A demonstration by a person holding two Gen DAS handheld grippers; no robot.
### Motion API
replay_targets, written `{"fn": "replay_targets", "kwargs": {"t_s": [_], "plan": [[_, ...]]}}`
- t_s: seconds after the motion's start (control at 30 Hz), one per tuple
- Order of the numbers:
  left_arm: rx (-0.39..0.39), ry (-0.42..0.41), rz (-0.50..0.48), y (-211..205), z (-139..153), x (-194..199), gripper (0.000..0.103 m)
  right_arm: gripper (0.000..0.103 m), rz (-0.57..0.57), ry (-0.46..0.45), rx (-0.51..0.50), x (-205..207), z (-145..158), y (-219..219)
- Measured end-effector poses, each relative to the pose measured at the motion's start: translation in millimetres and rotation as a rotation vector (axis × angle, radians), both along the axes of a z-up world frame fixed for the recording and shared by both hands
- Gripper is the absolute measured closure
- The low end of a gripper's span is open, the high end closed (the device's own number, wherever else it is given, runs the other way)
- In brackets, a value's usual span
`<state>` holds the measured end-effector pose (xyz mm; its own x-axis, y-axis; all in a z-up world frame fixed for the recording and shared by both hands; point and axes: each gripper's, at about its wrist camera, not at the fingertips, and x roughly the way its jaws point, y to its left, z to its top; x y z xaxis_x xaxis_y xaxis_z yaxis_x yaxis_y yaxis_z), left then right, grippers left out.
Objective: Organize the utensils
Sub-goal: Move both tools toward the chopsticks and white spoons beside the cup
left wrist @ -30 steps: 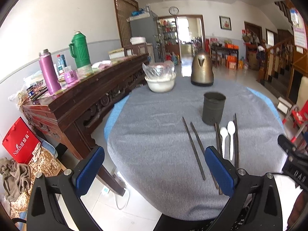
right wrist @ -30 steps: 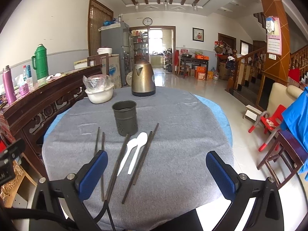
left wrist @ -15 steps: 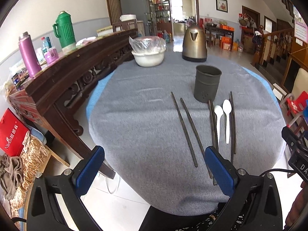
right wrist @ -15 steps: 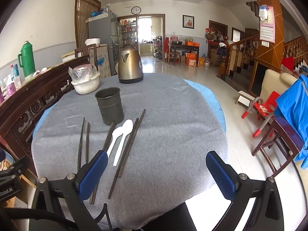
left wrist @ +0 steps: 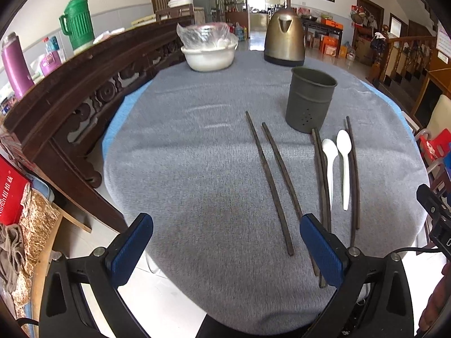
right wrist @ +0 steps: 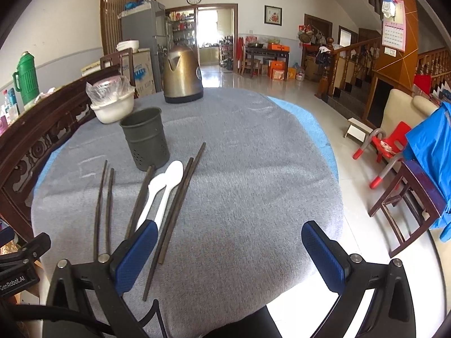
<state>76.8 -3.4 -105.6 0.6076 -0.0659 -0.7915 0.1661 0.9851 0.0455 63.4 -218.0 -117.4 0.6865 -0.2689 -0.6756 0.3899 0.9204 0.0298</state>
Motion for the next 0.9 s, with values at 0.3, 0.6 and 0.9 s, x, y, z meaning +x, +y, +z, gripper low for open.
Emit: {"fn": "replay_targets", "kwargs": {"t_s": [0.3,0.6,0.9], "plan": [[-0.013,0.083,-0.005,-7,-26,37,0.000,0.000,0.013,0.042,0.004,48,-4,-9],[-0.024,0.128,-0.003,-8,-40,60,0.000,0.000,0.040,0.082,0.031,86,-8,-5],[-0.026,0.147,0.000,-4,-47,75,0.000,0.001,0.037,0.114,0.066,107,-13,-5]]}}
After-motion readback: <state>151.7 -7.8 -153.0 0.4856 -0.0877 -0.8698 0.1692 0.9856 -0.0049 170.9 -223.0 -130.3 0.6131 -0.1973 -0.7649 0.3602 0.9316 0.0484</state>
